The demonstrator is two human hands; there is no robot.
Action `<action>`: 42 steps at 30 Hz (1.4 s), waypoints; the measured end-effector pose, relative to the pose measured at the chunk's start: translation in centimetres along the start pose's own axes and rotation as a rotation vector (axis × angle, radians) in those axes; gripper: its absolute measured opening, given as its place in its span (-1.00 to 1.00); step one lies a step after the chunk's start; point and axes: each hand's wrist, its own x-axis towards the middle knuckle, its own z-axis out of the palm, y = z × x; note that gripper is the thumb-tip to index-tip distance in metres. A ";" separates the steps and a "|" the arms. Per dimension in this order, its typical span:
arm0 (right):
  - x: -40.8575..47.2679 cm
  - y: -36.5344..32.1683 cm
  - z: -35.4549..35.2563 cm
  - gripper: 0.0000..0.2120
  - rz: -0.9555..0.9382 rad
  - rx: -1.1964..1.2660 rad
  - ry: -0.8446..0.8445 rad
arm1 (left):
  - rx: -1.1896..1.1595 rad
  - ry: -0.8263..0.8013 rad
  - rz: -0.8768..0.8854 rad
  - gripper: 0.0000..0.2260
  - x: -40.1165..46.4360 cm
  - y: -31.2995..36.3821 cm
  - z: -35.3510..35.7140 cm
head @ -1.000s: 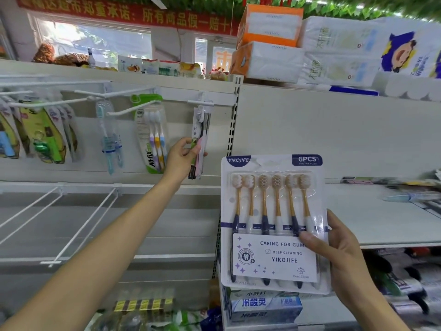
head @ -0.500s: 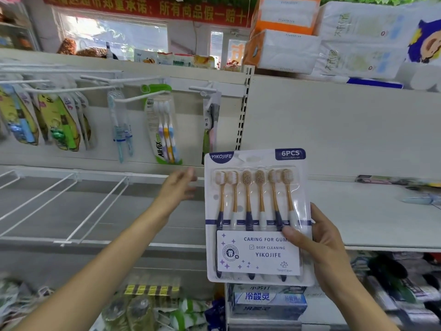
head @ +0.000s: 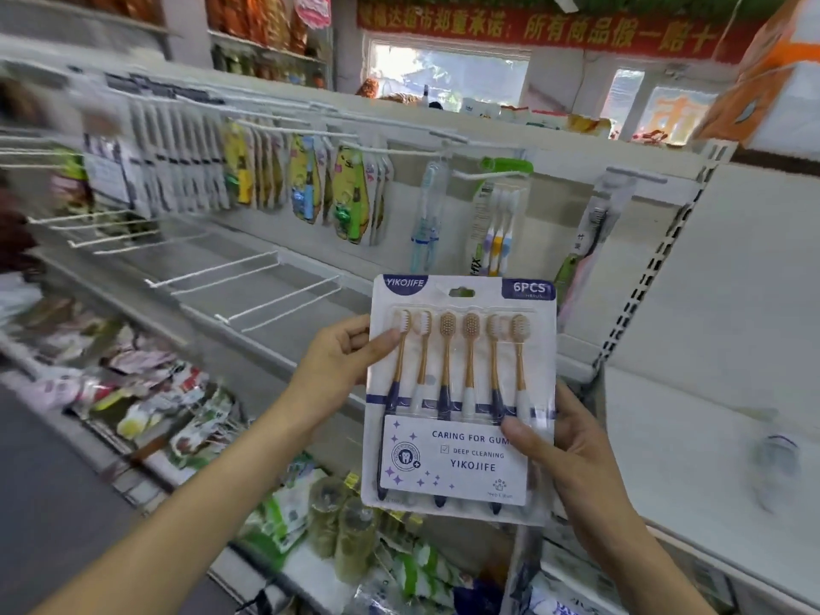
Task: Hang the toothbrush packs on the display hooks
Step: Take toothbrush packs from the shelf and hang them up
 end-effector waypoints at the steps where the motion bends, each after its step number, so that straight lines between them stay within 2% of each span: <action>1: 0.5 0.2 1.1 -0.57 0.009 -0.007 -0.031 | 0.004 0.033 0.004 -0.78 -0.5 0.1 -1.2; 3: 1.3 0.5 3.3 -0.60 0.023 -0.011 -0.092 | 0.014 0.102 0.021 -0.74 -1.5 0.3 -3.8; 7: 2.1 1.1 8.7 -0.70 0.075 0.021 -0.188 | 0.045 0.178 0.034 -0.78 -3.6 0.8 -9.5; 13: 2.5 2.3 19.0 -0.66 0.082 0.048 -0.263 | 0.096 0.218 0.038 -0.71 -6.2 2.6 -19.6; 25: 3.6 4.1 41.0 -0.69 0.036 0.021 -0.363 | 0.413 0.461 0.001 -0.77 -10.8 6.3 -40.5; 35: 10.6 5.4 52.7 -0.74 -0.021 -0.001 -0.475 | 0.529 0.577 0.033 -0.70 -8.9 7.9 -51.5; 42: 17.4 7.7 60.0 -0.71 -0.076 0.072 -0.474 | 0.697 0.556 0.071 -0.65 -2.7 8.6 -59.4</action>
